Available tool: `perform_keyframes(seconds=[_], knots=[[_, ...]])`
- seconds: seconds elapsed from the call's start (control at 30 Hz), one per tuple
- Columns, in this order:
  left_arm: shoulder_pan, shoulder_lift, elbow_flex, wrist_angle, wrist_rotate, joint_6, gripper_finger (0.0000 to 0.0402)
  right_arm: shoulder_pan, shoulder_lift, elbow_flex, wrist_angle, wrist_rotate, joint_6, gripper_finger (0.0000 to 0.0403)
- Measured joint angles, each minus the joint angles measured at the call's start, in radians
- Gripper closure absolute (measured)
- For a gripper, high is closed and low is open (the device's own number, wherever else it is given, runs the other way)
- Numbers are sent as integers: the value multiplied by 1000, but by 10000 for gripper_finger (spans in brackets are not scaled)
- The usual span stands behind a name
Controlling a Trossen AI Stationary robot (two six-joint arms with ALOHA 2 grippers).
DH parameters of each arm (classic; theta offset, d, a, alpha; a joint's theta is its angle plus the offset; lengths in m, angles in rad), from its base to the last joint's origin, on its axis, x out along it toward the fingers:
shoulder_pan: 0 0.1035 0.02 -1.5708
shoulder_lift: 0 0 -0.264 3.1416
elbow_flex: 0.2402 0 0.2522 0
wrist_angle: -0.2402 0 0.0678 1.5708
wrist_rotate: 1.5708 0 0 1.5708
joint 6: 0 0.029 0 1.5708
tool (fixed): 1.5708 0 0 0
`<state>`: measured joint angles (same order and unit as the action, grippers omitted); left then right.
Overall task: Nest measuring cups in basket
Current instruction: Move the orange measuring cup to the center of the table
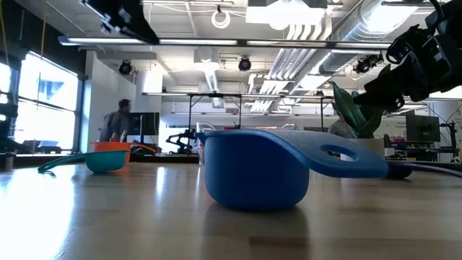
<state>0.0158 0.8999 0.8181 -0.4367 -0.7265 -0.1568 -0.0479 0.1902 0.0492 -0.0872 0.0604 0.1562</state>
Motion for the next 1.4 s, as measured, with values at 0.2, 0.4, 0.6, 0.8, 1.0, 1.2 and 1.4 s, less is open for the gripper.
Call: perform_keyframes(seconds=[0.2,0.4,0.6,0.8,1.0,1.2,1.4], knots=[[166,49,0,-72,122,-59,362,0,0,0,0,0,0,128],[314,48,1,-171,271,-146,362,0,0,0,0,0,0,128],[426,71,1,-277,404,-113,343,0,0,0,0,0,0,128],[486,114,2,-285,432,-152,299,0,0,0,0,0,0,128],[530,207,2,-334,448,-208,279,0,0,0,0,0,0,128],[537,302,2,-338,483,-218,283,0,0,0,0,0,0,128],[541,370,1,-356,481,-260,284,0,0,0,0,0,0,128]])
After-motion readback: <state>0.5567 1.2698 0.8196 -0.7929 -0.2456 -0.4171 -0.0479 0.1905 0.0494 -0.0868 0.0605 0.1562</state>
